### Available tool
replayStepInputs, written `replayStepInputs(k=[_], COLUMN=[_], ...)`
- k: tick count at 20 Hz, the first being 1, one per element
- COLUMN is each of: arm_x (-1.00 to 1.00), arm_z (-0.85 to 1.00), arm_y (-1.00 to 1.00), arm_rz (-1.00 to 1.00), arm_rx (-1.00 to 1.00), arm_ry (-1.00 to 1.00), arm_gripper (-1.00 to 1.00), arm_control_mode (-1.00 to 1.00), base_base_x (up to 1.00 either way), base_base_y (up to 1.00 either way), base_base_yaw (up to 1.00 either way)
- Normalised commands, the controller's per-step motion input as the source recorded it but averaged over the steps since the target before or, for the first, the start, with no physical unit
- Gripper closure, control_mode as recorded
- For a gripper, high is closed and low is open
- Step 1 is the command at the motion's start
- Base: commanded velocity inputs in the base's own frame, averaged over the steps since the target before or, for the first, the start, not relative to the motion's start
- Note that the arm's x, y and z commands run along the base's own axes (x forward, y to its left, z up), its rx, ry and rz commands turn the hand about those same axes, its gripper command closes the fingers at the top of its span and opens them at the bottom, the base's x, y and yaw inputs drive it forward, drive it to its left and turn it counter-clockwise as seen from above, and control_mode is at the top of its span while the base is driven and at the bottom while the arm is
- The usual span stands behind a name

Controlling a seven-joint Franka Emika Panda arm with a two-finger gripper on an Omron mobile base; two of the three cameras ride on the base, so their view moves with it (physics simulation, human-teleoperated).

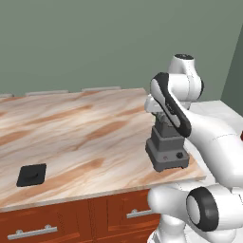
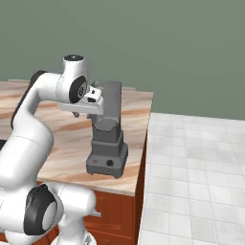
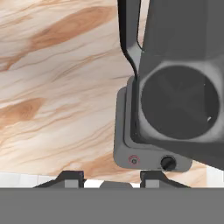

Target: Close the lid blender by securely placing the lid on top.

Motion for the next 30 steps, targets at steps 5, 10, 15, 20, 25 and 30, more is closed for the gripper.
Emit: replayStepInputs(k=[5, 10, 15, 20, 25, 30], arm_x=[-0.49, -0.87, -0.27, 0.0, 0.0, -0.02], arm_z=[-0.01, -0.08, -0.26, -0.33, -0.31, -0.3], arm_y=[0.25, 0.81, 1.0, 1.0, 1.0, 1.0], arm_rz=[0.0, 0.0, 0.08, 0.21, 0.25, 0.33], arm_rx=[-0.02, -0.06, -0.14, -0.09, -0.05, -0.04], arm_ry=[-0.06, -0.11, 0.04, 0.05, 0.01, 0.01], arm_gripper=[-1.0, -1.0, -1.0, -1.0, -1.0, -1.0], arm_control_mode=[-1.0, -1.0, -1.0, -1.0, -1.0, -1.0], base_base_x=[0.0, 0.0, 0.0, 0.0, 0.0, 0.0], base_base_y=[0.0, 0.0, 0.0, 0.0, 0.0, 0.0], base_base_yaw=[0.0, 0.0, 0.0, 0.0, 0.0, 0.0])
